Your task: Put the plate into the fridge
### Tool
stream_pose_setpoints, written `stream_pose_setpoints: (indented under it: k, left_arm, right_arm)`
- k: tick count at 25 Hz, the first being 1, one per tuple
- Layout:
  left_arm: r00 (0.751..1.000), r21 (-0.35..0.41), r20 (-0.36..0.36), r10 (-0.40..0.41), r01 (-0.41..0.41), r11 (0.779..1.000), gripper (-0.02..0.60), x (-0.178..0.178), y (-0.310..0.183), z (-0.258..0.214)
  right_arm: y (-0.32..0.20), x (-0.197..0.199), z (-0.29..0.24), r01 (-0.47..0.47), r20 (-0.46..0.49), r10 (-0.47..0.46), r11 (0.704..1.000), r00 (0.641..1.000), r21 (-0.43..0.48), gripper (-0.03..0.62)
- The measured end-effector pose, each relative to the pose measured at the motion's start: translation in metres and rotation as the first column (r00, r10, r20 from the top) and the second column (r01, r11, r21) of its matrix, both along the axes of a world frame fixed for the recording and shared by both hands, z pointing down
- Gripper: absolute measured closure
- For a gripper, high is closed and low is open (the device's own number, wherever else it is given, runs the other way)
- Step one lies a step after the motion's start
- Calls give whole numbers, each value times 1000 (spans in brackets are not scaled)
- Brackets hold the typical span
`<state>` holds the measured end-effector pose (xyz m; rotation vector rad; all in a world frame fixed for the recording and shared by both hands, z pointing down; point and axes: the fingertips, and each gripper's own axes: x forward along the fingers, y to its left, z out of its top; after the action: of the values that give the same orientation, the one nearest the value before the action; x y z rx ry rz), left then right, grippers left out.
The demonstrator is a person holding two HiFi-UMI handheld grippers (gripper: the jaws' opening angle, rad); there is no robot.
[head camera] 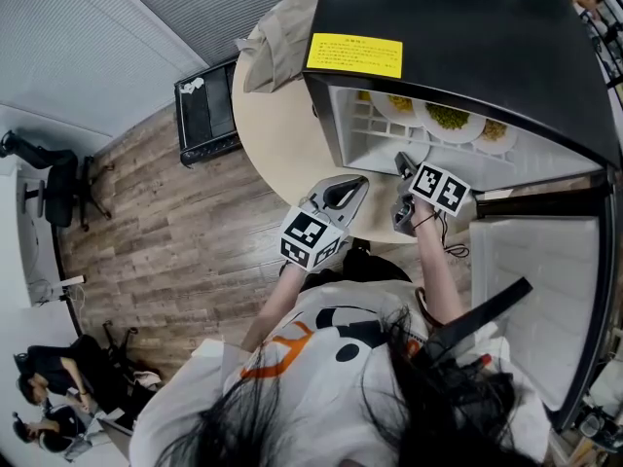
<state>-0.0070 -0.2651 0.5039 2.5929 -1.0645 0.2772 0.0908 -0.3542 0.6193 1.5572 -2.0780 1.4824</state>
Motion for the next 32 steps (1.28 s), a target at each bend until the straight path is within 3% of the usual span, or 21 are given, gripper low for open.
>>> stream_pose_setpoints:
  k: [3, 7, 11, 14, 22, 27, 32]
  left_arm:
    - [1000, -1, 2, -1, 1, 1000, 571, -2, 0, 0]
    - [1000, 0, 7, 1, -1, 1000, 570, -4, 1, 0]
    - [1000, 0, 12, -2, 2, 1000, 569, -7, 2, 0]
    - [1000, 2, 13, -6, 6, 1000, 571, -8, 2, 1]
    - [1000, 17, 8, -12, 11, 1000, 570, -17, 8, -6]
    - [1000, 27, 2, -8, 8, 1000, 570, -19, 16, -9]
    - [1000, 33, -1, 1, -1, 999, 571, -22, 28, -11]
  right_arm:
    - [3, -1, -1, 90, -153, -83, 995, 985, 39, 385]
    - [5, 7, 2, 165, -376, -143, 986, 915, 26, 333]
    - [8, 18, 6, 141, -457, -128, 990, 880, -6, 293]
    - [10, 22, 7, 178, -515, -160, 984, 842, -15, 287]
    - [22, 13, -12, 170, -473, -137, 985, 870, 27, 289]
    - [30, 2, -43, 106, -275, -64, 985, 959, 138, 289]
    - [46, -14, -59, 115, -194, -80, 978, 978, 174, 292]
